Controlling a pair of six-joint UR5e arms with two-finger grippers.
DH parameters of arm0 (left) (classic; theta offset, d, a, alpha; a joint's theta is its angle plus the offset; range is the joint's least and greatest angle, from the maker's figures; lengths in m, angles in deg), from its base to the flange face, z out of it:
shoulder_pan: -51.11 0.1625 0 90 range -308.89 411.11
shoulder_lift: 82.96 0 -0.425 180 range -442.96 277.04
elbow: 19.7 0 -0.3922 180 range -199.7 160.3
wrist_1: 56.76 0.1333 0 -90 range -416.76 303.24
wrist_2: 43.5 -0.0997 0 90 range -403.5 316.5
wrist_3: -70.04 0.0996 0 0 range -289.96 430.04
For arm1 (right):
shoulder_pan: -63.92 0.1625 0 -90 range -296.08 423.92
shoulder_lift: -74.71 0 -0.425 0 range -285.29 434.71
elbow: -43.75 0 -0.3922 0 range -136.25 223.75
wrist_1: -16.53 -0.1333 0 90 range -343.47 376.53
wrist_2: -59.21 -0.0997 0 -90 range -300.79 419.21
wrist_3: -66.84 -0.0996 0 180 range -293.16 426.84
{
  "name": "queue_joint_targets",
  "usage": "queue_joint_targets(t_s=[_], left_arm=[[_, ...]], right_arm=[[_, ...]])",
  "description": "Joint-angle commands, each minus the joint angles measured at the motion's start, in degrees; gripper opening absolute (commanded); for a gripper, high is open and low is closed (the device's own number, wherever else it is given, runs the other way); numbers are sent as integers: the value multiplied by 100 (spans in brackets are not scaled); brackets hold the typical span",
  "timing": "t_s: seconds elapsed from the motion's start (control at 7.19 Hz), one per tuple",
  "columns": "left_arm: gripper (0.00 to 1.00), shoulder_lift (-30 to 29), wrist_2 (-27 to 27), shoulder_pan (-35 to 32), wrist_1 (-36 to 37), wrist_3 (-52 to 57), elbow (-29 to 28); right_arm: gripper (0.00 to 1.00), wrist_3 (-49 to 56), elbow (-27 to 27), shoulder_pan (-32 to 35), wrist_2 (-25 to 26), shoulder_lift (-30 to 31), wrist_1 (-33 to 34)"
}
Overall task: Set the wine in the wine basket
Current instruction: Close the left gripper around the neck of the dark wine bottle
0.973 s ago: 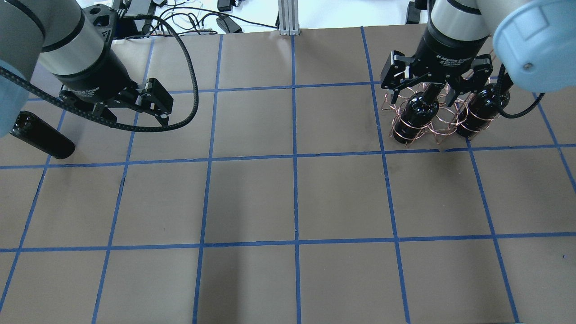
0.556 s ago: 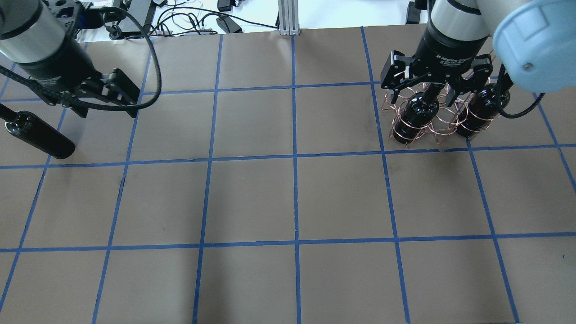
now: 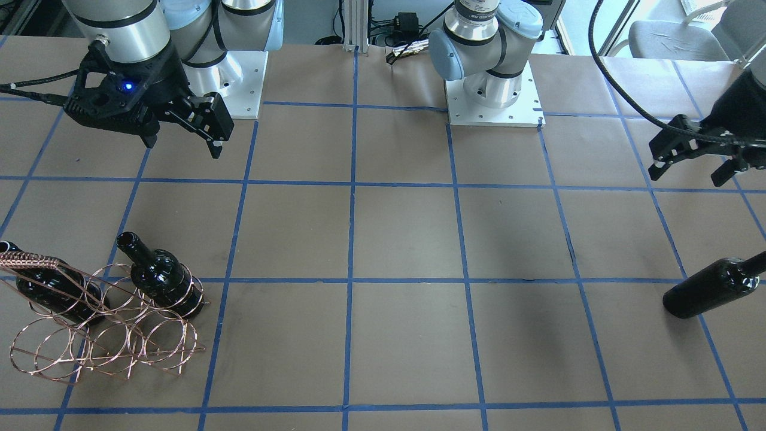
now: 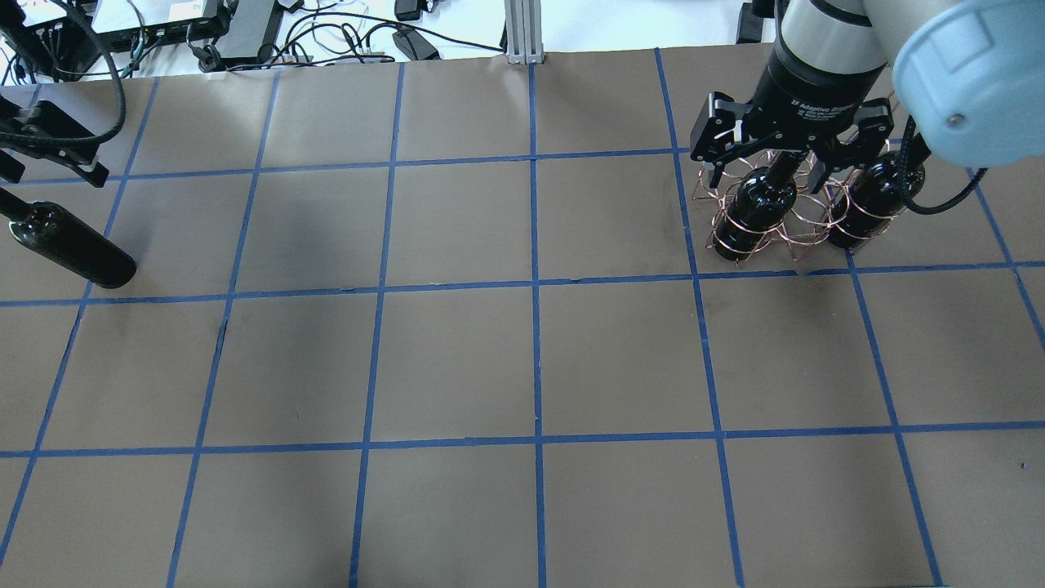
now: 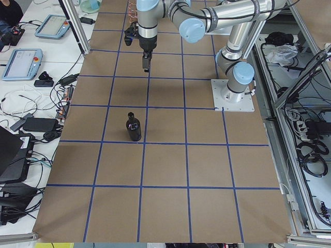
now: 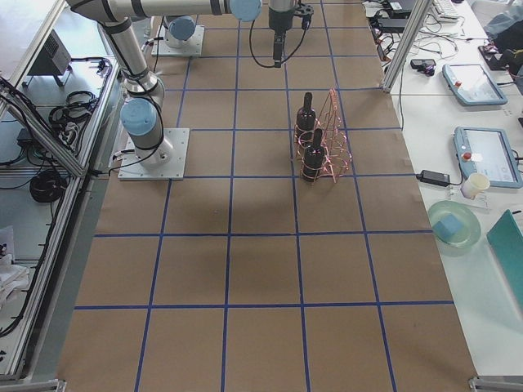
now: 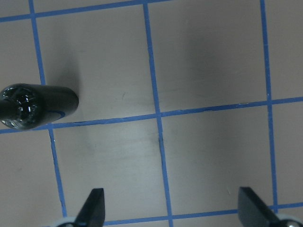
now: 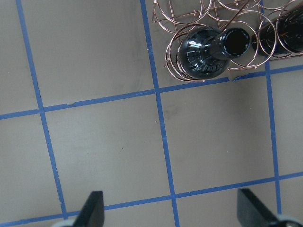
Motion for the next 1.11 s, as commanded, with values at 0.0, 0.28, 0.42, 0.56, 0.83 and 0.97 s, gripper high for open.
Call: queue_joint_targets(t_s=[0.0,0.28,0.42,0.56,0.83,0.97], left_arm=[[100,-518,118,575,11,689,-348],[100,-949,119,936,439,1127,-428],[100,-1160,110,1016,677,1235,-428],[100,-1310,110,1078,722,1236,-498],[100,-1425,31,1148,714,1245,-622],[100,-1521,48,1210,740,1358,-622]], right_arm=[[98,-12,0,0,26,6,1],[98,-3,0,0,26,6,1],[98,-3,0,0,26,-3,1],[98,5,0,0,35,-3,1],[98,-3,0,0,26,-3,1],[98,5,0,0,35,-3,1]])
